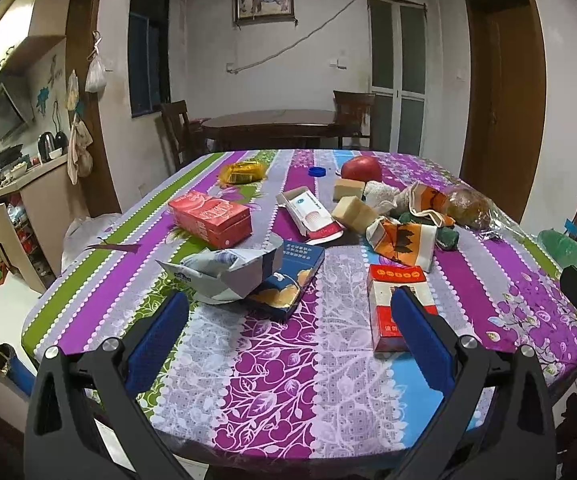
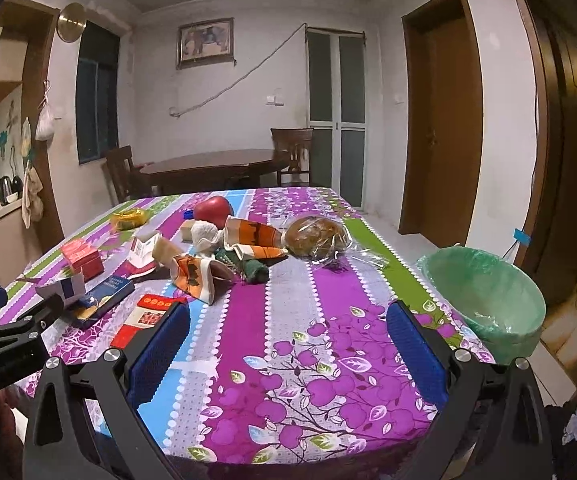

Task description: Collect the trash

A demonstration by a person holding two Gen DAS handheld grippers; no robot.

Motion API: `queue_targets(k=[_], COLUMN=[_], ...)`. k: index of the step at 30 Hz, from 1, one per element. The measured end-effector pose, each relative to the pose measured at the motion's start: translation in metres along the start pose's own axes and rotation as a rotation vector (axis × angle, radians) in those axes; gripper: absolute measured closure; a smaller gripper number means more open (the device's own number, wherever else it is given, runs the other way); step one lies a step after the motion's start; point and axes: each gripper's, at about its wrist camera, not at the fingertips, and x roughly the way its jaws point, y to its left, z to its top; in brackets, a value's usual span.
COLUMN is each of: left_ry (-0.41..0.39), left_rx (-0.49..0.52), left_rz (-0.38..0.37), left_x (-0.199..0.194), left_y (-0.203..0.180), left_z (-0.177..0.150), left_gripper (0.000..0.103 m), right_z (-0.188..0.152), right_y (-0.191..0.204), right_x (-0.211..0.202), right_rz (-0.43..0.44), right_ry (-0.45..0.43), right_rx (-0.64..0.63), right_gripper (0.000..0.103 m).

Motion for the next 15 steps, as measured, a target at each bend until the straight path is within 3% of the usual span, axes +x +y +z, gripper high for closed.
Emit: queue_targets(k=[15], left_ry=[0.009], left_rx=[0.018], left_rz=[0.01], left_x=[0.0012], left_y=[-0.0018], left_z=[-0.0019], left_gripper=[0.005], right_z=[-0.0011], right_y=[0.0021], right_x=[0.0051], right_rz=[0.007], right_ry=[0.022], right_rx=[-0.016], right_gripper=[0.005])
